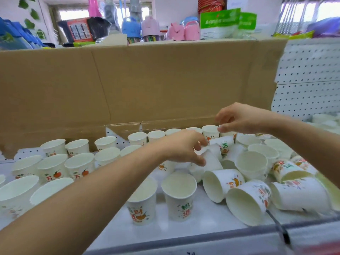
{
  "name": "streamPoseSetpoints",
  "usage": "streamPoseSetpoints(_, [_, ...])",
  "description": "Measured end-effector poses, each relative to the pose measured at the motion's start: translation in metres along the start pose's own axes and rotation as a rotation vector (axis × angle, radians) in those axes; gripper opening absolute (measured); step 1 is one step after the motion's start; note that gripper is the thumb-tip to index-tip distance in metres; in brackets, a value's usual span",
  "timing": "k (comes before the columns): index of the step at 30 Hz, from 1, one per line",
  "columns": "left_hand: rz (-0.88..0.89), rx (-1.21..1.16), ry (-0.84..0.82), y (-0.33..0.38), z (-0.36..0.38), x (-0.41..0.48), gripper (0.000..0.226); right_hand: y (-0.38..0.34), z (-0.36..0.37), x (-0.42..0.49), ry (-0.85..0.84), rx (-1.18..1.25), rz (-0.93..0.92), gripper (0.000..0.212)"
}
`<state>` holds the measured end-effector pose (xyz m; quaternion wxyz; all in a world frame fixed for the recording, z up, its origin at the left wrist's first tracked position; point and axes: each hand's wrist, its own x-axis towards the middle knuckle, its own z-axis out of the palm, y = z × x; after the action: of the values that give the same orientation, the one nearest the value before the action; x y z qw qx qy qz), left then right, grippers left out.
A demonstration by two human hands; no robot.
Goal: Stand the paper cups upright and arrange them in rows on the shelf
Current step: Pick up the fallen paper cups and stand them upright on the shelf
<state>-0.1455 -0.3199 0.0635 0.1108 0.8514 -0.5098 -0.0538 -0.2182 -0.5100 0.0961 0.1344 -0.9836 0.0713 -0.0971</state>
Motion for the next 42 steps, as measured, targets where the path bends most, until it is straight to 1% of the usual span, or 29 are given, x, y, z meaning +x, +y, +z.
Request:
streamPoseSetpoints(2, [-0.006,0.008,-0.092,0.006,0.009,0.019,0.065,0.013,0.001,-0.001,-0.04,-0.021,-0.02,0.032])
streamPoseSetpoints(4, [-0.027,-0.003,-0.145,0.008,0.014,0.034,0.072,0.023,0.005,0.0,-0.092,-0.052,-0.052,0.032])
streamPoseSetpoints(6, [-0.033,-0.004,-0.183,0.009,0.016,0.042,0.076,0.027,0.009,0.003,-0.153,-0.1,-0.083,0.038])
streamPoseSetpoints(9, [-0.034,0.018,-0.193,0.01,0.018,0.049,0.075,0.033,0.018,0.016,-0.25,-0.186,-0.105,0.052])
streamPoseSetpoints(12, [-0.063,0.043,-0.155,0.01,0.025,0.052,0.066,0.036,0.028,0.03,-0.354,-0.245,-0.103,0.067])
streamPoseSetpoints(16, [-0.094,0.055,-0.07,0.008,0.029,0.049,0.056,0.034,0.038,0.043,-0.431,-0.308,-0.077,0.075])
streamPoseSetpoints(21, [-0.097,0.007,-0.008,-0.005,0.023,0.035,0.028,0.032,0.053,0.06,-0.417,-0.319,-0.104,0.08])
streamPoseSetpoints(23, [-0.115,-0.005,0.008,-0.01,0.017,0.027,0.021,0.029,0.056,0.062,-0.403,-0.315,-0.118,0.082])
streamPoseSetpoints(27, [-0.13,-0.039,0.083,-0.023,0.003,0.003,0.019,0.026,0.062,0.064,-0.465,-0.327,-0.089,0.083])
streamPoseSetpoints(31, [-0.154,-0.092,0.137,-0.044,-0.002,-0.026,0.018,0.023,0.069,0.064,-0.545,-0.354,-0.044,0.097])
streamPoseSetpoints(34, [-0.181,-0.061,0.139,-0.054,-0.001,-0.04,0.017,0.016,0.073,0.063,-0.596,-0.379,-0.025,0.104])
streamPoseSetpoints(36, [-0.179,-0.027,0.136,-0.057,0.0,-0.046,0.017,0.012,0.075,0.063,-0.59,-0.384,-0.032,0.101])
streamPoseSetpoints(39, [-0.178,0.033,0.111,-0.06,0.0,-0.051,0.021,0.006,0.071,0.063,-0.547,-0.362,-0.045,0.085])
streamPoseSetpoints(42, [-0.237,0.032,0.101,-0.057,-0.002,-0.053,0.042,-0.001,0.063,0.064,-0.459,-0.371,-0.099,0.066])
